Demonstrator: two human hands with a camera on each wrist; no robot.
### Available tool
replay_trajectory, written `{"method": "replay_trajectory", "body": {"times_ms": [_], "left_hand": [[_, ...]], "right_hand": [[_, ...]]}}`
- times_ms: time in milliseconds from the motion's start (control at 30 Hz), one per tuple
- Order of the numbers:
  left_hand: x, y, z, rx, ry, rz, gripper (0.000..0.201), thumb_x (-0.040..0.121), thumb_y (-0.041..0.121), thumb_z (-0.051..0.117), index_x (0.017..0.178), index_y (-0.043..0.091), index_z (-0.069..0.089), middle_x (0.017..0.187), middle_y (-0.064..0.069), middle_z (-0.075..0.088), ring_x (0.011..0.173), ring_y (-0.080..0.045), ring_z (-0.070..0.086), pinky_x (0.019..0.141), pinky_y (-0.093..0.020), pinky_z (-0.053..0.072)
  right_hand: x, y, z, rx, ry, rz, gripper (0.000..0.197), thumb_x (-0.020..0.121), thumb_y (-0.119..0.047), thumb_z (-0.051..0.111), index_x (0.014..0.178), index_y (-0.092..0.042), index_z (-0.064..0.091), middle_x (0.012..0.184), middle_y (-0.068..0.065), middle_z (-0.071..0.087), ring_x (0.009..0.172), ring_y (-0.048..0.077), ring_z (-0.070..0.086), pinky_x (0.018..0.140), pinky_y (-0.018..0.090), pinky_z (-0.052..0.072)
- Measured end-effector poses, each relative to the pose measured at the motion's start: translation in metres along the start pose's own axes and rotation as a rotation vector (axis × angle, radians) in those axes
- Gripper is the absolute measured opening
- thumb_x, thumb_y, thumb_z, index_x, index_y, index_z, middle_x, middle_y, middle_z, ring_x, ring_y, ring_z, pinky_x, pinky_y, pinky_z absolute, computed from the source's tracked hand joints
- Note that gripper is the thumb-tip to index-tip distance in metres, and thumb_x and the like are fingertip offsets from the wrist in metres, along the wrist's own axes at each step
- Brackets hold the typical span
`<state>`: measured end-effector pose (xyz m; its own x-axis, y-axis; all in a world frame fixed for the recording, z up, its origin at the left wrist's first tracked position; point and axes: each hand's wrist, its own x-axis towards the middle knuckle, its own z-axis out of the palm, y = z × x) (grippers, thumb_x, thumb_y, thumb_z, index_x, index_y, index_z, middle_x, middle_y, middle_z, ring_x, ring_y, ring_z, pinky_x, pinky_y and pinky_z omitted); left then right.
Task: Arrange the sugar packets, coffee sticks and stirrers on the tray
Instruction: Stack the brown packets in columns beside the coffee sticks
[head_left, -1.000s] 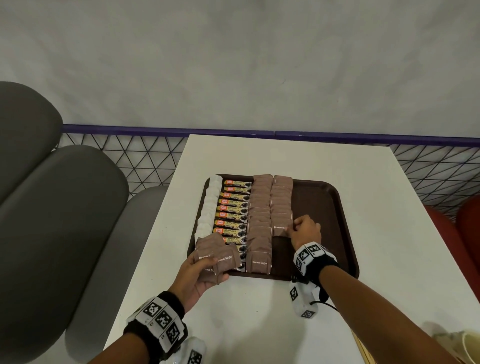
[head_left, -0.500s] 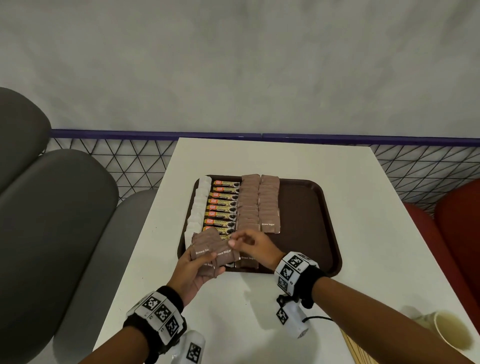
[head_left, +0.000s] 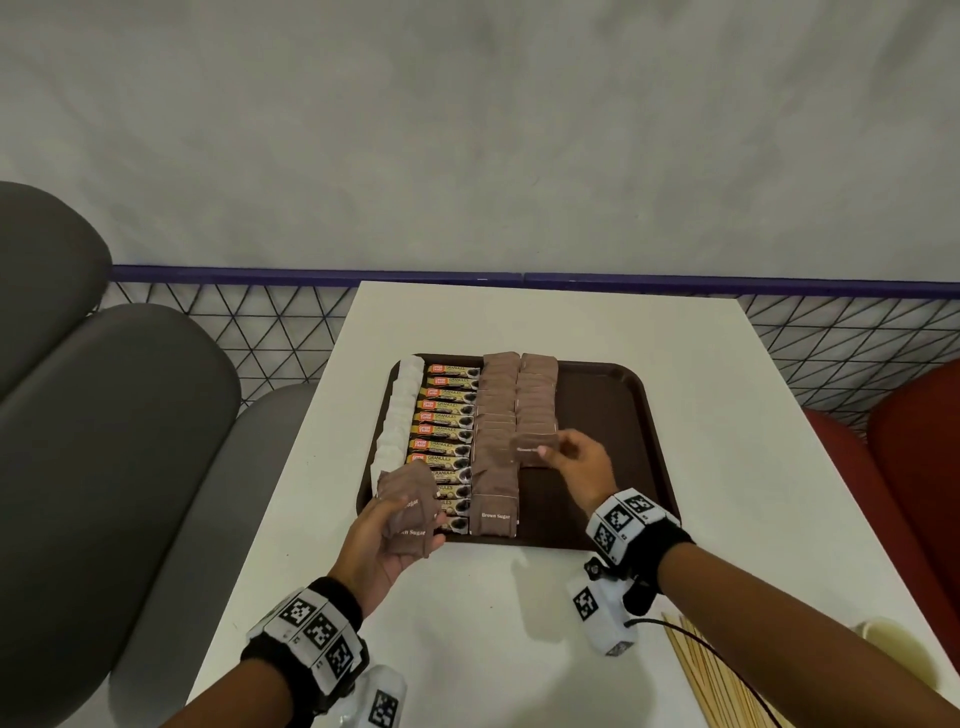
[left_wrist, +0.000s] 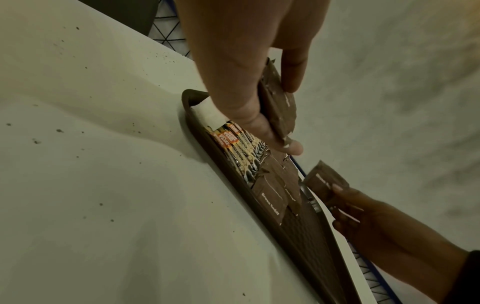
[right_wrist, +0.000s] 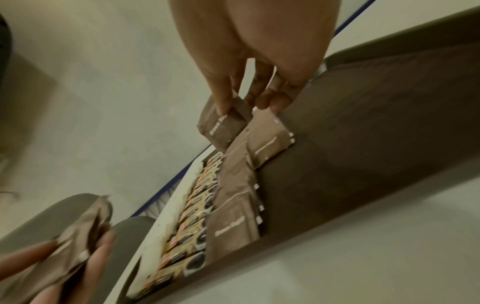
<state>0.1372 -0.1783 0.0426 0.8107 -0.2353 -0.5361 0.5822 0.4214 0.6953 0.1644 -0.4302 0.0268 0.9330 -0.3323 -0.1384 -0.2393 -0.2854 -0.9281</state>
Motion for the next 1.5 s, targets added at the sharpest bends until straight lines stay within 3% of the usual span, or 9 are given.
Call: {"method": "replay_trajectory", "body": {"times_ms": [167, 433, 600, 733, 867, 933, 1133, 1367, 1500], "left_hand": [[0.003, -0.002, -0.004, -0.003, 0.019, 0.009, 0.036, 0.090, 0.002, 0.052, 0.125, 0.008, 0.051, 0.113, -0.021, 0.063, 0.089, -0.030, 0.067, 0.071, -0.043, 0.059], [0.005, -0.001, -0.003, 0.035, 0.026, -0.002, 0.037, 0.087, 0.000, 0.057, 0.123, 0.005, 0.053, 0.110, -0.017, 0.064, 0.093, -0.027, 0.063, 0.061, -0.037, 0.059], [0.007, 0.000, -0.007, 0.044, 0.019, -0.016, 0.038, 0.085, 0.003, 0.058, 0.123, 0.006, 0.054, 0.116, -0.019, 0.063, 0.096, -0.028, 0.063, 0.062, -0.036, 0.058], [0.010, 0.000, -0.012, 0.033, 0.018, -0.036, 0.039, 0.084, 0.002, 0.059, 0.123, 0.006, 0.055, 0.118, -0.021, 0.062, 0.097, -0.029, 0.061, 0.064, -0.037, 0.057], [0.013, 0.001, -0.015, 0.016, -0.009, -0.054, 0.036, 0.087, -0.001, 0.052, 0.122, 0.005, 0.055, 0.114, -0.020, 0.063, 0.096, -0.030, 0.061, 0.069, -0.040, 0.058], [0.014, 0.001, -0.015, 0.018, -0.018, -0.062, 0.037, 0.087, 0.000, 0.051, 0.123, 0.005, 0.054, 0.116, -0.022, 0.062, 0.097, -0.031, 0.061, 0.071, -0.041, 0.058], [0.017, 0.002, -0.015, 0.013, 0.010, -0.073, 0.036, 0.087, -0.004, 0.052, 0.122, 0.004, 0.055, 0.117, -0.023, 0.063, 0.099, -0.037, 0.063, 0.067, -0.041, 0.059], [0.012, 0.002, -0.008, 0.052, 0.005, -0.038, 0.031, 0.084, -0.006, 0.057, 0.112, 0.007, 0.060, 0.102, -0.013, 0.069, 0.087, -0.028, 0.067, 0.063, -0.038, 0.059], [0.009, 0.002, -0.003, 0.080, -0.008, -0.020, 0.033, 0.082, -0.006, 0.059, 0.113, 0.008, 0.060, 0.109, -0.015, 0.068, 0.091, -0.027, 0.066, 0.060, -0.034, 0.058]], "right_hand": [[0.010, 0.018, -0.023, -0.095, 0.121, 0.067, 0.012, 0.085, -0.008, 0.061, 0.096, -0.003, 0.064, 0.085, 0.005, 0.060, 0.083, 0.019, 0.055, 0.077, 0.025, 0.039], [0.022, 0.038, -0.016, -0.298, -0.002, 0.155, 0.020, 0.083, -0.014, 0.065, 0.101, -0.004, 0.066, 0.089, 0.012, 0.065, 0.085, 0.021, 0.058, 0.078, 0.026, 0.043], [0.026, 0.036, -0.002, -0.314, 0.007, 0.196, 0.021, 0.084, -0.010, 0.064, 0.103, -0.002, 0.063, 0.086, 0.007, 0.058, 0.083, 0.018, 0.054, 0.074, 0.024, 0.039], [0.027, 0.034, 0.008, -0.317, 0.037, 0.236, 0.023, 0.081, -0.008, 0.066, 0.103, -0.003, 0.060, 0.095, 0.012, 0.062, 0.082, 0.018, 0.053, 0.074, 0.024, 0.041], [0.028, 0.033, 0.014, -0.319, 0.072, 0.251, 0.025, 0.079, -0.009, 0.070, 0.101, -0.003, 0.060, 0.099, 0.015, 0.065, 0.088, 0.026, 0.060, 0.074, 0.027, 0.045], [0.029, 0.031, 0.017, -0.339, 0.080, 0.262, 0.026, 0.079, -0.010, 0.070, 0.101, -0.004, 0.059, 0.097, 0.014, 0.065, 0.093, 0.028, 0.061, 0.074, 0.028, 0.044], [0.032, 0.030, 0.022, -0.324, 0.138, 0.274, 0.028, 0.077, -0.009, 0.071, 0.099, -0.006, 0.056, 0.082, 0.005, 0.055, 0.079, 0.020, 0.054, 0.075, 0.030, 0.046], [0.026, 0.031, 0.020, -0.316, 0.225, 0.131, 0.047, 0.075, -0.009, 0.072, 0.114, -0.003, 0.046, 0.112, 0.015, 0.049, 0.103, 0.028, 0.049, 0.081, 0.028, 0.038], [0.016, 0.015, 0.023, -0.308, 0.211, -0.052, 0.036, 0.082, -0.014, 0.066, 0.112, -0.006, 0.049, 0.110, 0.008, 0.046, 0.103, 0.020, 0.045, 0.085, 0.026, 0.039]]}}
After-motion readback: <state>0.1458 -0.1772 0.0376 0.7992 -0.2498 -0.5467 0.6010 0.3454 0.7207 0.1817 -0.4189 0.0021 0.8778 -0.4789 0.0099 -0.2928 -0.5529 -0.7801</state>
